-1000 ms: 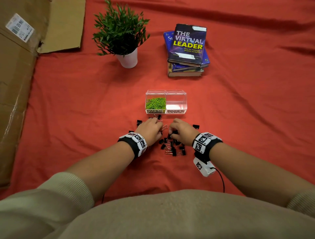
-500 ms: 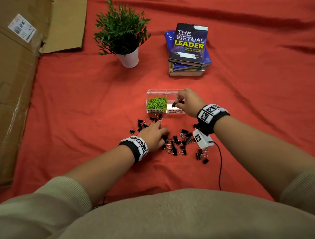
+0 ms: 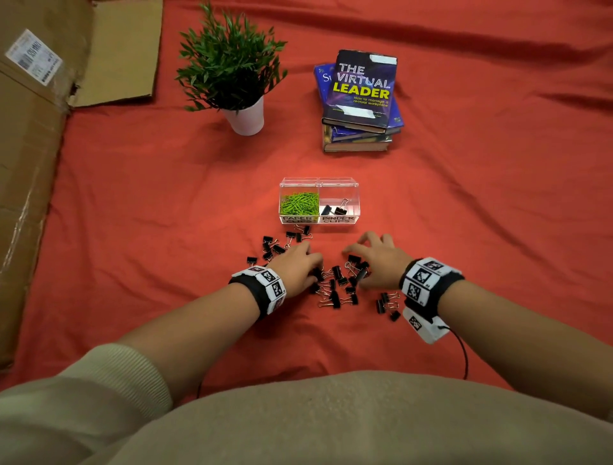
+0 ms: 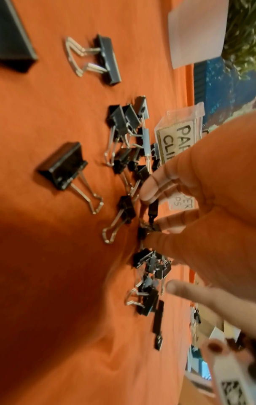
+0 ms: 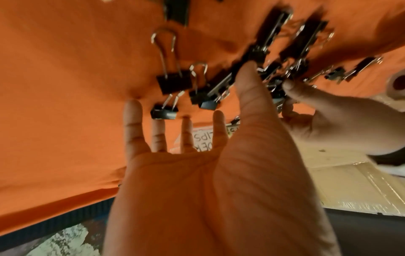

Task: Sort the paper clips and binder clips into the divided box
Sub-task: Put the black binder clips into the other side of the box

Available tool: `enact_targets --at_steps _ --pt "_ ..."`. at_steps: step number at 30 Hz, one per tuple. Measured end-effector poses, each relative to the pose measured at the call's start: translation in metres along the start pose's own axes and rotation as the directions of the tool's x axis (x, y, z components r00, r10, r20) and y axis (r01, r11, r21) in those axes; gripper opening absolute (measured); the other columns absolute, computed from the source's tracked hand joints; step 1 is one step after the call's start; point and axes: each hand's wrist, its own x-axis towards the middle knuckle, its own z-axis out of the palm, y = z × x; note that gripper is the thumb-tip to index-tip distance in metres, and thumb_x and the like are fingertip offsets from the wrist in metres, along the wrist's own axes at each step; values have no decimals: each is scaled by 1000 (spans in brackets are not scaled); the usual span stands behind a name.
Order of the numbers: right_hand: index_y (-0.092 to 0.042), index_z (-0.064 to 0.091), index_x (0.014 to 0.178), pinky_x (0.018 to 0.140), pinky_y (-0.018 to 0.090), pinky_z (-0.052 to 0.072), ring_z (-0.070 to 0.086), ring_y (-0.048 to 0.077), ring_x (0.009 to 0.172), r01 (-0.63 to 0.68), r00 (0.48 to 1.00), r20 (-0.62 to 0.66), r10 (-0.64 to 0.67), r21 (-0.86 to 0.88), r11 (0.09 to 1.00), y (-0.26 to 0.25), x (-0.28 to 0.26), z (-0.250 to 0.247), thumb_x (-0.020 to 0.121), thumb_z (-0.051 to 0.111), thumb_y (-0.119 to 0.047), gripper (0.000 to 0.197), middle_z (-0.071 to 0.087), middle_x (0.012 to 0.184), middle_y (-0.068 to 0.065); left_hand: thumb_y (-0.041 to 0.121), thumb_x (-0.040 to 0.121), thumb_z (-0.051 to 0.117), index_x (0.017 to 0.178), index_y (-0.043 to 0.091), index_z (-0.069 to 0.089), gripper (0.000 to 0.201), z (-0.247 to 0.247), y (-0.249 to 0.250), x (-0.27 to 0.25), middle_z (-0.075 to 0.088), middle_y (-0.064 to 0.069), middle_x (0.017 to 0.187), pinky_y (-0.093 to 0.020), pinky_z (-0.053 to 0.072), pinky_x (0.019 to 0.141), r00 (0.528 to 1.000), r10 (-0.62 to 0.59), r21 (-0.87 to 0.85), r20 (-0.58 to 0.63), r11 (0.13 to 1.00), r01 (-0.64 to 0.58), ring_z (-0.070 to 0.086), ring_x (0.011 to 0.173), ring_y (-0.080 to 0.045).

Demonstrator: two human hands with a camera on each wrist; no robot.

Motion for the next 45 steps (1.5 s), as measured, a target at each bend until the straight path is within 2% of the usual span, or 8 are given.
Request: enact_targets --at_steps 8,13,18,21,28,34,39,45 --pt "-25 49 110 83 34 46 40 23 104 39 997 -69 -29 148 988 -4 4 14 75 72 -20 42 46 114 -3 23 75 77 97 18 58 30 -5 1 5 43 1 103 -33 47 88 991 -126 -249 35 960 130 52 95 -19" --pt "-22 55 102 92 31 38 47 14 92 -21 998 -49 44 400 916 -1 5 10 69 79 -15 42 57 92 -6 21 71 80 95 17 61 31 -8 3 5 54 1 101 -23 40 77 987 -162 -288 8 945 158 50 89 -13" --pt "-17 55 98 59 23 44 53 9 66 -85 994 -5 112 621 780 4 7 7 68 79 -3 41 58 81 -4 19 70 81 88 18 59 28 -23 10 9 53 11 81 -18 35 55 984 -171 -404 -51 904 136 48 67 -5" --pt "-18 54 94 65 35 54 59 13 66 -80 992 -23 127 662 745 7 8 5 69 72 5 38 62 79 -1 17 72 79 88 20 58 26 -42 18 19 57 7 90 -20 40 62 982 -143 -441 -124 895 74 51 72 -6" --pt "-14 54 89 57 29 53 60 17 61 -60 994 -15 108 756 651 10 9 1 70 72 10 36 61 73 3 5 75 71 92 16 59 24 -86 26 64 59 -4 103 -29 51 80 949 -161 -393 -272 918 43 57 89 -19" --pt "-12 53 86 60 28 52 63 20 63 55 984 -130 124 875 482 11 14 -36 72 69 15 34 59 70 4 1 78 64 107 16 60 33 -86 29 76 52 -6 117 -26 45 83 957 -132 -317 -259 947 45 58 94 -21" --pt "-16 54 83 57 24 51 56 13 58 141 959 -249 137 835 531 6 41 -83 66 74 13 39 58 69 2 11 81 65 108 16 59 29 -60 30 47 50 -2 113 -29 47 86 972 -86 -244 -219 969 30 54 96 -17" --pt "-21 54 85 72 46 57 56 19 68 146 933 -338 122 666 731 -20 75 -88 66 70 9 39 57 72 0 12 78 65 116 20 56 39 -6 19 12 50 -3 114 -34 51 87 997 -44 -124 57 991 51 56 104 -23"
